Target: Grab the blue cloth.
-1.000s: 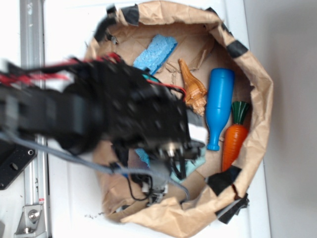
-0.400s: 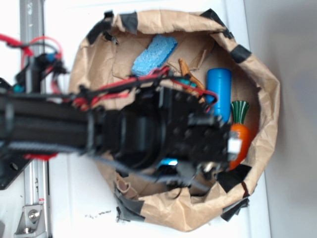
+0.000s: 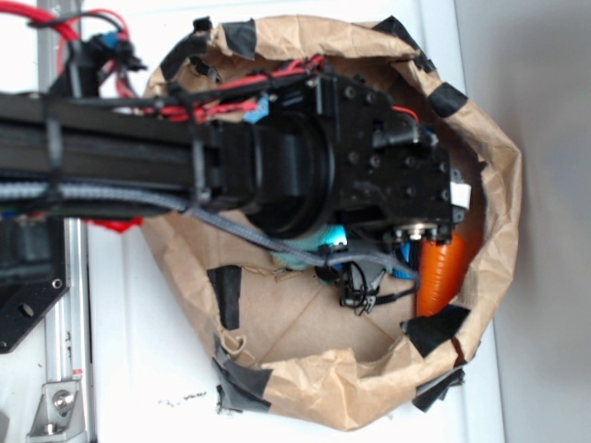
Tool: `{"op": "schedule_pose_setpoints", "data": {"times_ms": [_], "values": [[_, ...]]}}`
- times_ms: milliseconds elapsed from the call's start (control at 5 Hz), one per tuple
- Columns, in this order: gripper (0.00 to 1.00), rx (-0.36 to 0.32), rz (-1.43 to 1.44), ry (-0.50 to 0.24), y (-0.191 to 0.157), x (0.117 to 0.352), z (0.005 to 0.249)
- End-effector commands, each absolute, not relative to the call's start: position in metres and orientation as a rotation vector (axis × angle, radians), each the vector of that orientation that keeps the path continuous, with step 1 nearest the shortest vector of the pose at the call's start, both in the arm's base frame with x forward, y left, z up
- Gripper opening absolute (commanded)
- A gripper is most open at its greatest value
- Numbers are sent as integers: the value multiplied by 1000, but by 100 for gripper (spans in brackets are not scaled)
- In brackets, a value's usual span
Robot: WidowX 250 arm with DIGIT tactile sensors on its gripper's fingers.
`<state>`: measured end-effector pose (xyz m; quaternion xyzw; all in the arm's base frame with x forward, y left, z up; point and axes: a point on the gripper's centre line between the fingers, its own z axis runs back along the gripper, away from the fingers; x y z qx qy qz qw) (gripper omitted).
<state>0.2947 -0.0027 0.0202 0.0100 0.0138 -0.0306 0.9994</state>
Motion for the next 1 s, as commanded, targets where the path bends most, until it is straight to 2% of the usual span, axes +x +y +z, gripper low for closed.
{"op": "schedule_pose_setpoints", "data": {"times_ms": [0, 200, 400, 600, 800], "values": [[0, 7, -57, -116, 4, 281, 55], [0, -19, -40, -264, 9, 266, 102], [0, 40, 58, -249, 23, 258, 153], [0, 11, 86, -229, 27, 261, 202], [0, 45, 79, -163, 20, 269, 203]]}}
